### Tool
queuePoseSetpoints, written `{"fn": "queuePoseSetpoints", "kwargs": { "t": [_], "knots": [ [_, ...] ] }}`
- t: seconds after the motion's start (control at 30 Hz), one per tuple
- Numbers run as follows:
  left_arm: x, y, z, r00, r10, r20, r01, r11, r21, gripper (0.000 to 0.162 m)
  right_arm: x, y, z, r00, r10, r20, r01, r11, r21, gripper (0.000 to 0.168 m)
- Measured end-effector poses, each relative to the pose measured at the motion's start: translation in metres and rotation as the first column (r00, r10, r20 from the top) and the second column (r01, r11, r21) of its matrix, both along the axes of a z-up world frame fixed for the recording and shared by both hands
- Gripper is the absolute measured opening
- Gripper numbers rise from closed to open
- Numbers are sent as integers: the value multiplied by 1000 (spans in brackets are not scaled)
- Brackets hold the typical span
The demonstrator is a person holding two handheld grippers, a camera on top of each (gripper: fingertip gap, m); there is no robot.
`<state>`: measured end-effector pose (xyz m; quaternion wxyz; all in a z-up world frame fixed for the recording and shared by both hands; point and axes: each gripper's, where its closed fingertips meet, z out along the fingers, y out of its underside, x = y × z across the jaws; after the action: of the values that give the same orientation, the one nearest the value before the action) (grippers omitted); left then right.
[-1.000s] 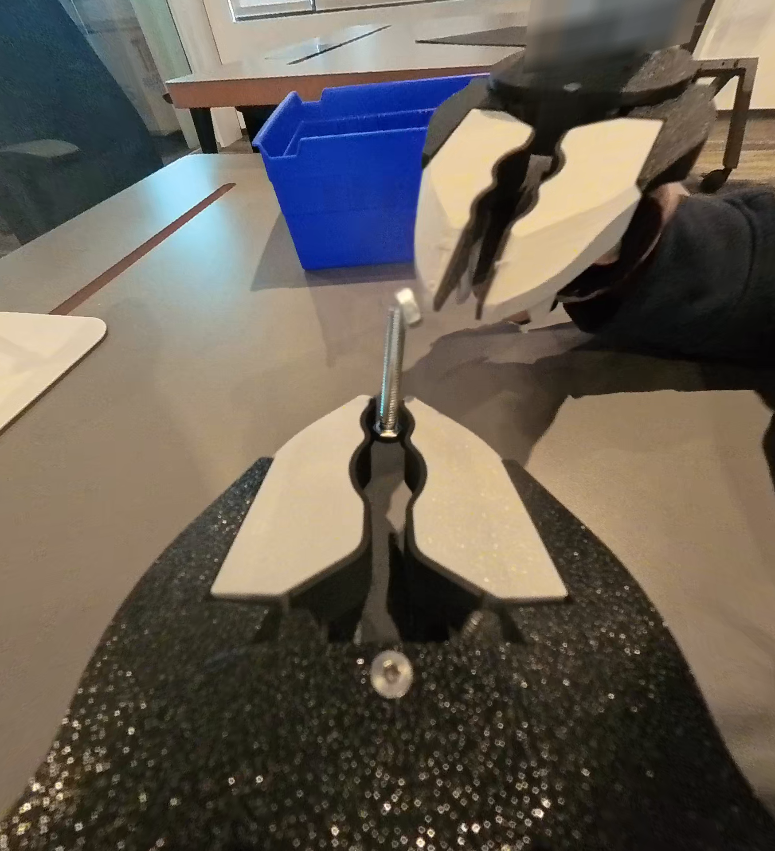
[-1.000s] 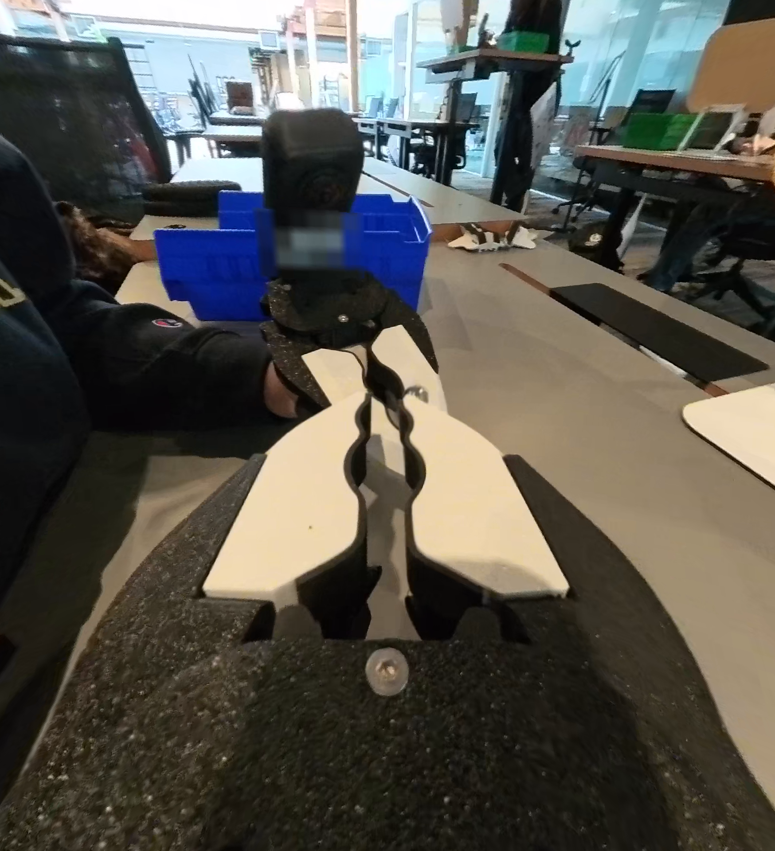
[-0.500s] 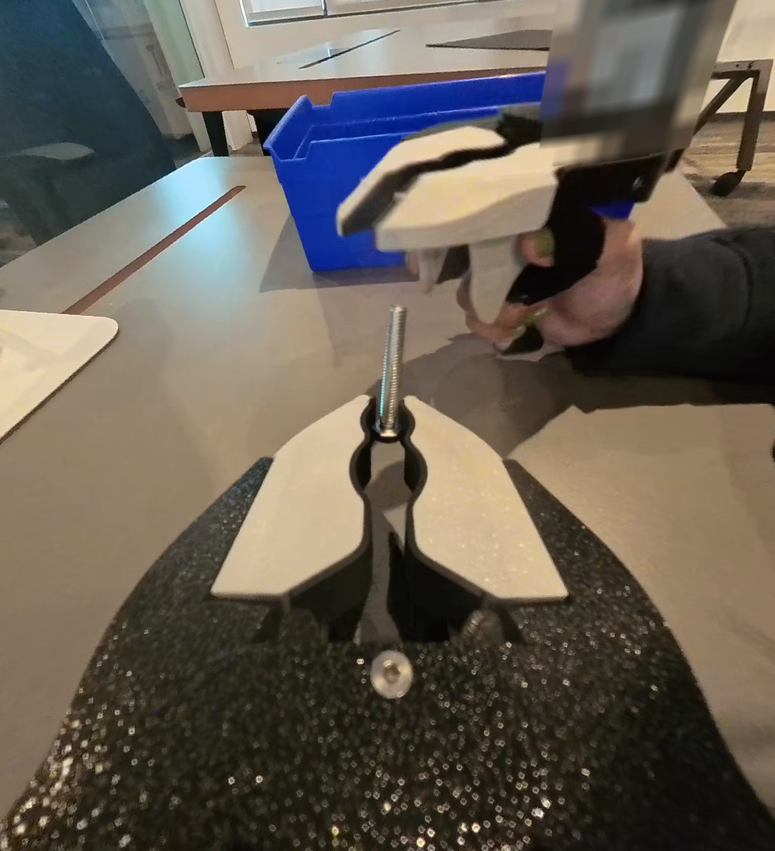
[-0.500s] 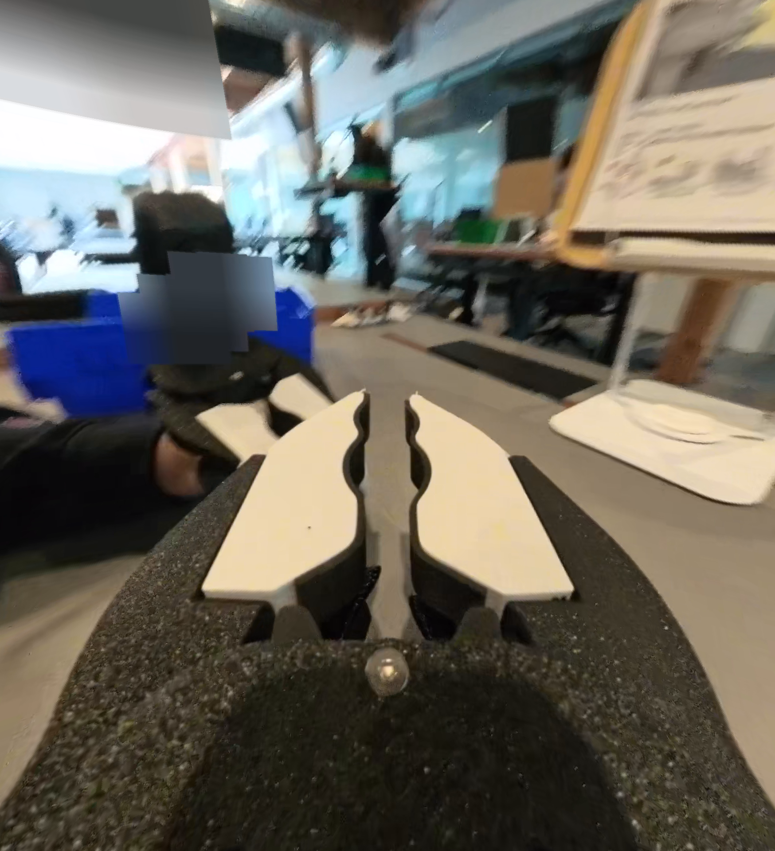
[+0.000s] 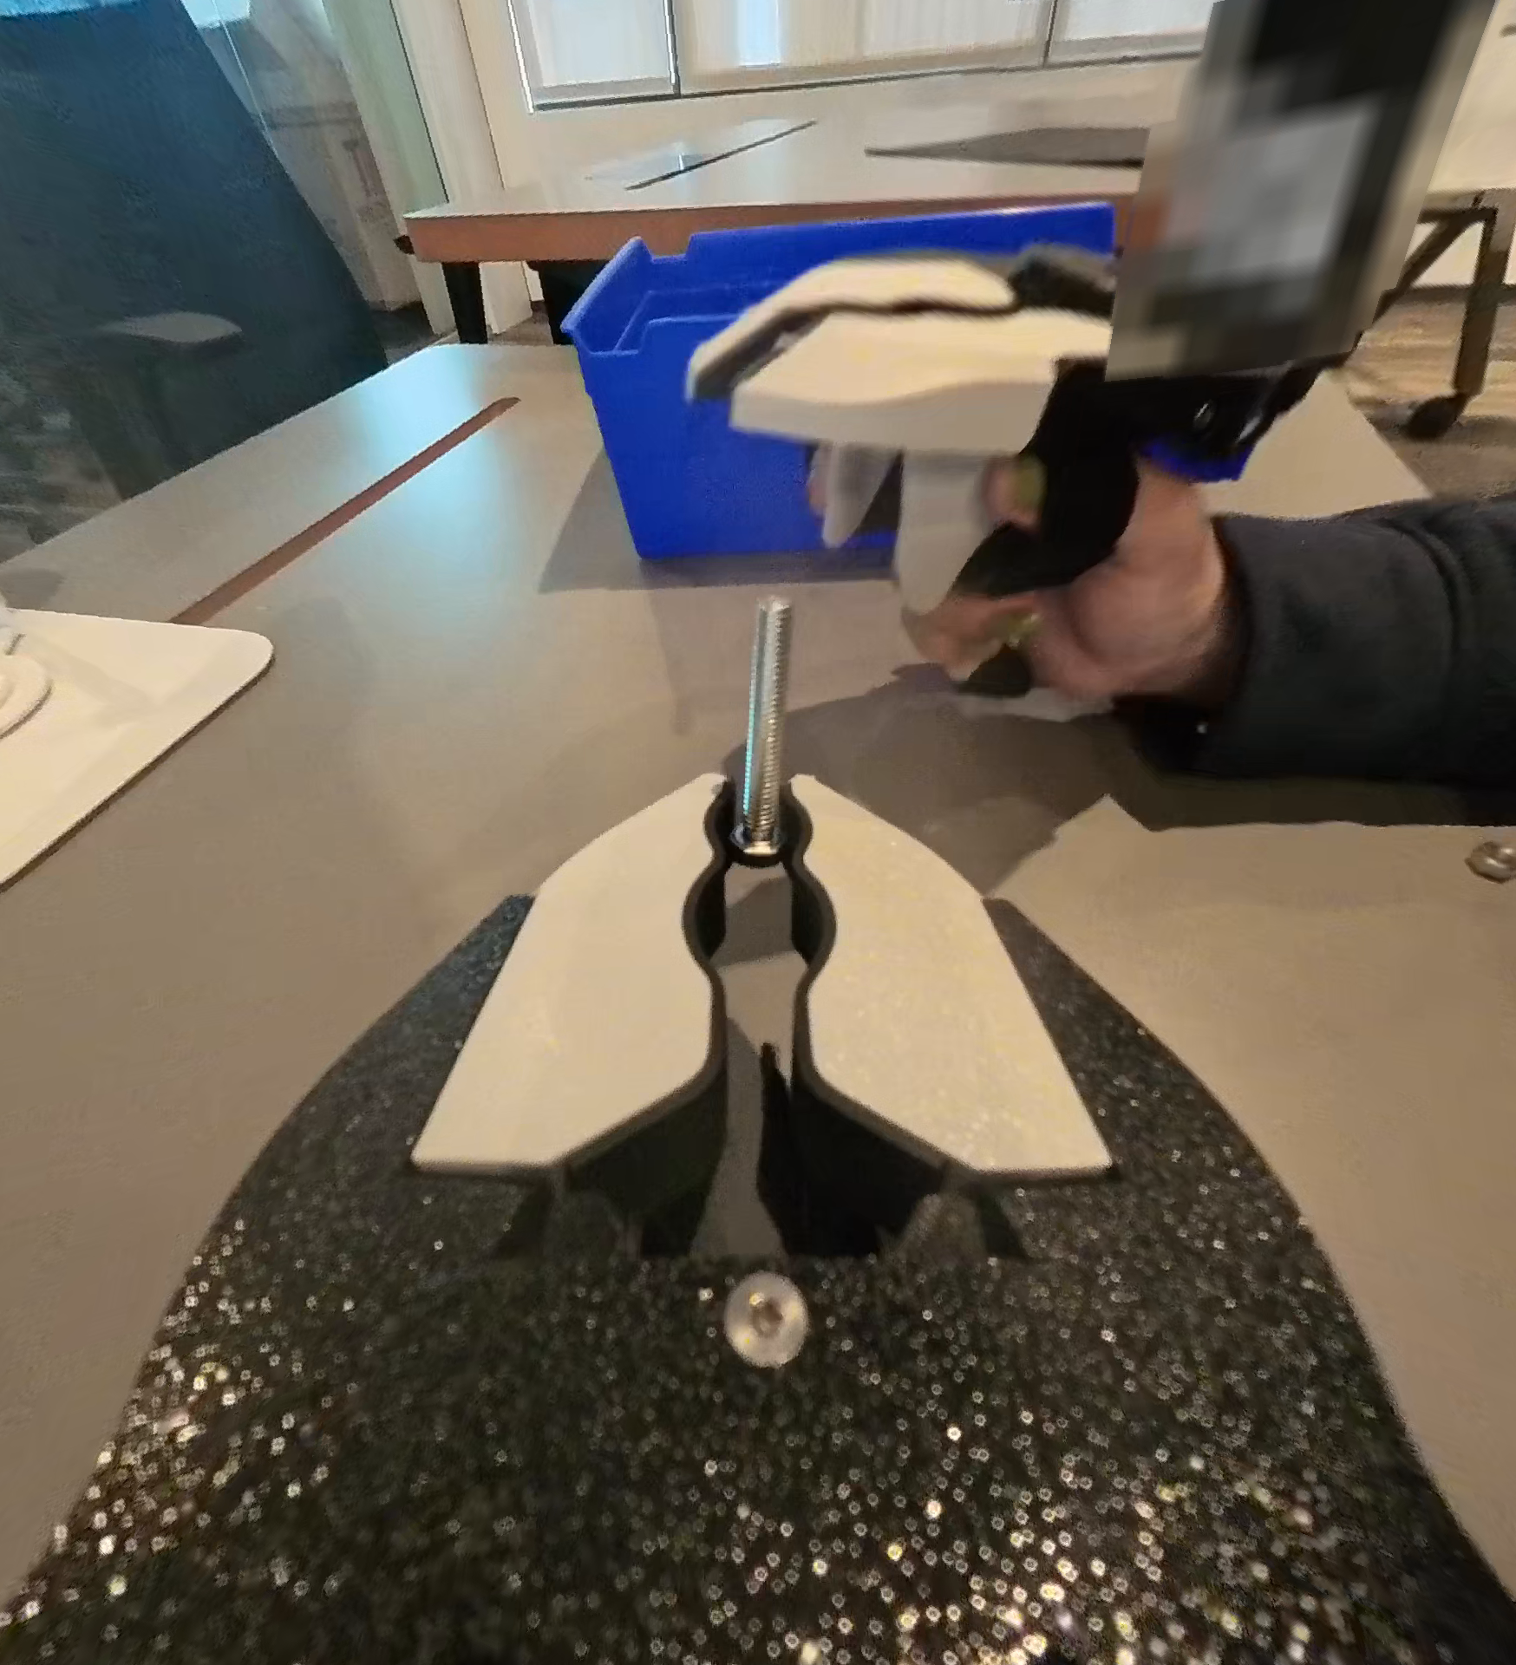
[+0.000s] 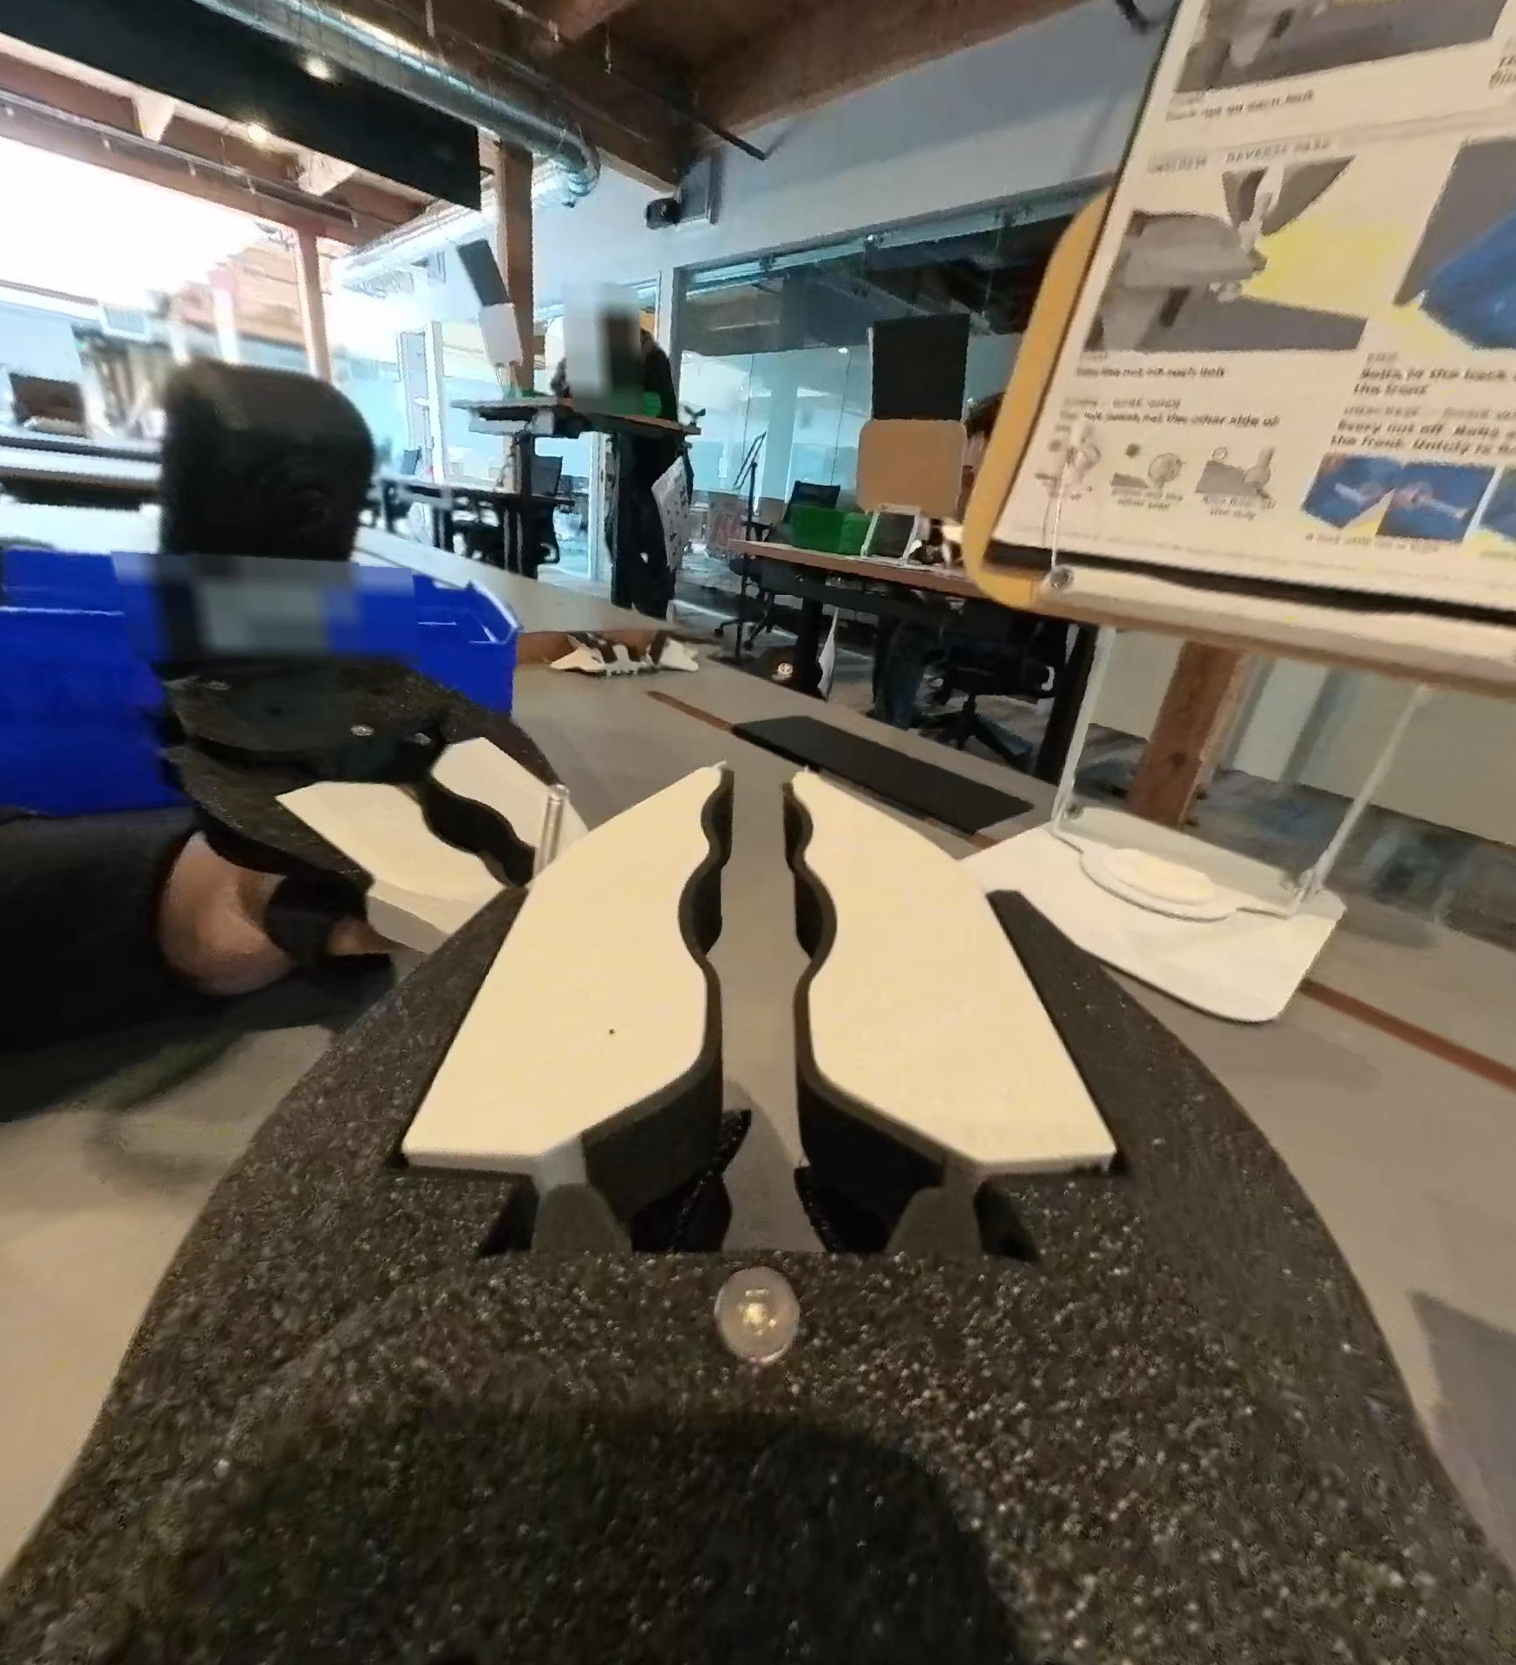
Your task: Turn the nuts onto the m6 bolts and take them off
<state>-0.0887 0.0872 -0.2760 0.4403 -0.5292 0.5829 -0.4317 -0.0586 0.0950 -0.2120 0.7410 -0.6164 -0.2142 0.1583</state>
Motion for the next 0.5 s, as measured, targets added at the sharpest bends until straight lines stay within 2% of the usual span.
{"fn": "queuePoseSetpoints", "kwargs": {
  "t": [0.07, 0.13, 0.23, 0.37, 0.5],
  "knots": [
    [-1, -1, 2, 1000, -9, 11, 9, 1000, -2, 9, 0, -17, 10, 998, 47, 35, -45, 998, -41, 9],
    [-2, -1, 3, 1000, -12, 22, 12, 1000, -5, 9, -8, -45, 4, 984, 163, 75, -147, 971, -188, 8],
    [-3, -1, 5, 999, -17, 36, 17, 1000, -19, 9, -22, -107, -32, 923, 359, 140, -260, 848, -461, 9],
    [-4, -1, 9, 998, -20, 62, 23, 999, -47, 9, -31, -178, -83, 856, 473, 208, -249, 730, -636, 11],
    [-5, -1, 11, 997, -25, 74, 29, 998, -56, 9, -31, -207, -105, 863, 470, 185, -220, 679, -701, 16]
  ]
}}
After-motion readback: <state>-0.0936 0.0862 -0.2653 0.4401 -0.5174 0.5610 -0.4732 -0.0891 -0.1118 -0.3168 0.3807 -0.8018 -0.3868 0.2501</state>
